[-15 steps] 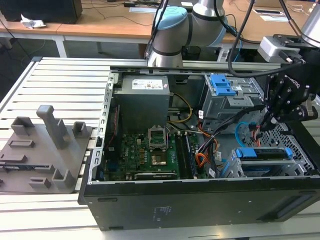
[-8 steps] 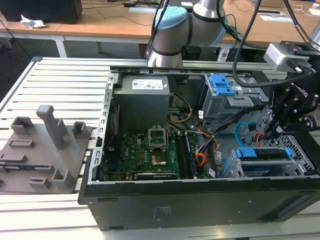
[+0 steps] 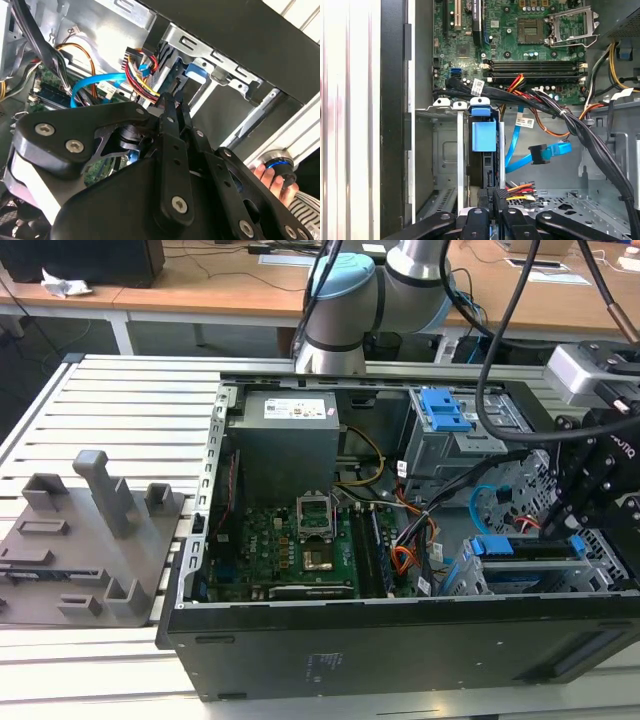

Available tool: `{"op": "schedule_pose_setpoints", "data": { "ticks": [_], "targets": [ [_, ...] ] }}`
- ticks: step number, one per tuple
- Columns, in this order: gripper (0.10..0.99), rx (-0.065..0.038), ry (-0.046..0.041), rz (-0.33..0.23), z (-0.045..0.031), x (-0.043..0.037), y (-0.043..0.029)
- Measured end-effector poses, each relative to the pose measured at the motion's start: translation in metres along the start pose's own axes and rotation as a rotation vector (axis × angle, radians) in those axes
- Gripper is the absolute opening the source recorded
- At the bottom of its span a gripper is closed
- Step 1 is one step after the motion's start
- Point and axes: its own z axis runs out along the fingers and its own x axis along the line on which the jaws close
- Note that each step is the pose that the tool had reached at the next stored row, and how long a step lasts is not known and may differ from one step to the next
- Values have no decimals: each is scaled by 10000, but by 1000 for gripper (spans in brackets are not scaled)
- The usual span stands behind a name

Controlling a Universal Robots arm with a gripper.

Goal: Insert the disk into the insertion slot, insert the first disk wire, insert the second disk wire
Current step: 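Insert the first disk wire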

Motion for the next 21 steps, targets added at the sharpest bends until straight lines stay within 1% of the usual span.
{"op": "schedule_pose_setpoints", "data": {
  "ticks": [9, 16, 21],
  "targets": [
    [169, 0, 3, 0, 48, -17, -11],
    [169, 0, 2, 0, 60, -18, -25],
    [169, -1, 0, -1, 67, -19, -48]
  ]
}}
